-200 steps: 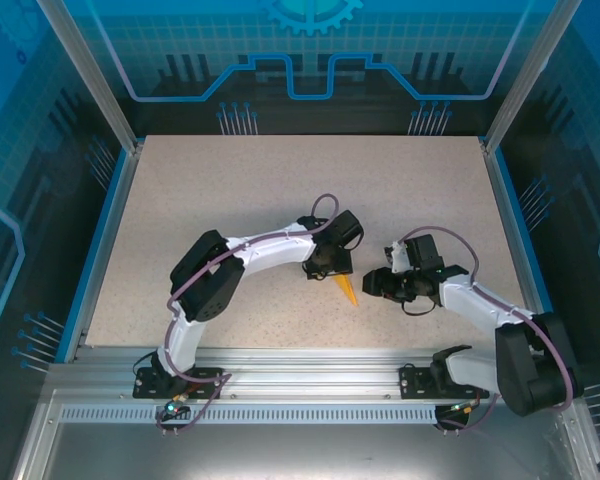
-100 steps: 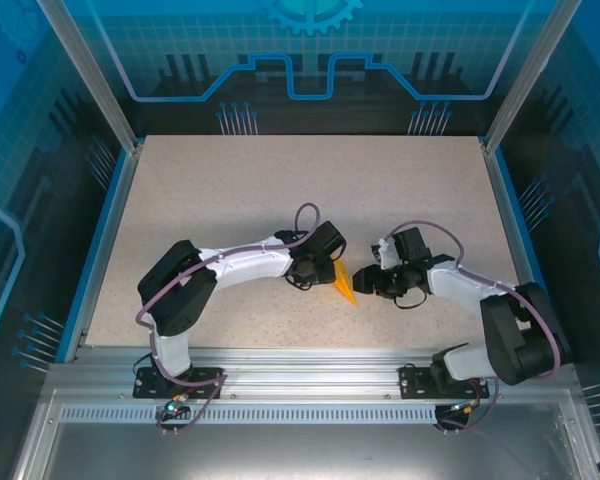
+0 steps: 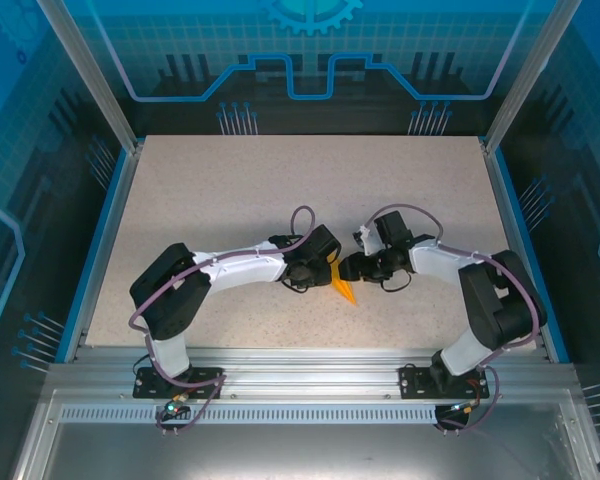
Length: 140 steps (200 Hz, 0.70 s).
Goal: Fold a paper plane with a square sheet of paper (pick it up from the middle)
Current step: Fold the wing for the fifth time at the center of the table, then turn over the paper plane at the center of the table.
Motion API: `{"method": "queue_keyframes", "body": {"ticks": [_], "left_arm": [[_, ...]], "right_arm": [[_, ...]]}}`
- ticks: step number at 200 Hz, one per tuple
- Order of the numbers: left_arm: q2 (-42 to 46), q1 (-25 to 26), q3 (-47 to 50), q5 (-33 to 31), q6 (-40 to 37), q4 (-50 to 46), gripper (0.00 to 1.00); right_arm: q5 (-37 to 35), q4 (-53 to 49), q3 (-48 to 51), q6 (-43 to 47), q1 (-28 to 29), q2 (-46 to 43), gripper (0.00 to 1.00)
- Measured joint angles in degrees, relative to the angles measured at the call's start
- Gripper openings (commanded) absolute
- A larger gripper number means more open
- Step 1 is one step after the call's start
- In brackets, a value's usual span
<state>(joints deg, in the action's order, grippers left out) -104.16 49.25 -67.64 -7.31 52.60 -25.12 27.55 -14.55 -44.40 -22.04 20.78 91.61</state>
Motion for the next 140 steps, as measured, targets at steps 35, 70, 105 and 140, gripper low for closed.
{"method": "queue_keyframes", "body": {"ticks": [35,70,105,140], "left_arm": [[0.02,0.00,0.31,0.00,0.00,0.20,0.33],[0.02,0.00,0.31,0.00,0.00,0.20,0.33],[0.02,0.00,0.31,0.00,0.02,0.22,0.33],[0.02,0.00,0.31,0.00,0.02,0.22,0.32]], "right_arm": [[0.33,0.00,-2.21,1.18,0.74,2.89,0.54],[1.31,-0.04,-2.38,2.23,1.11,3.17,0.50],[1.64,-0.81,-2.36,3.30,1.60,3.13,0.44],[0.85,-1.64,-2.36,4.37,3.06,3.10,0.37]]}}
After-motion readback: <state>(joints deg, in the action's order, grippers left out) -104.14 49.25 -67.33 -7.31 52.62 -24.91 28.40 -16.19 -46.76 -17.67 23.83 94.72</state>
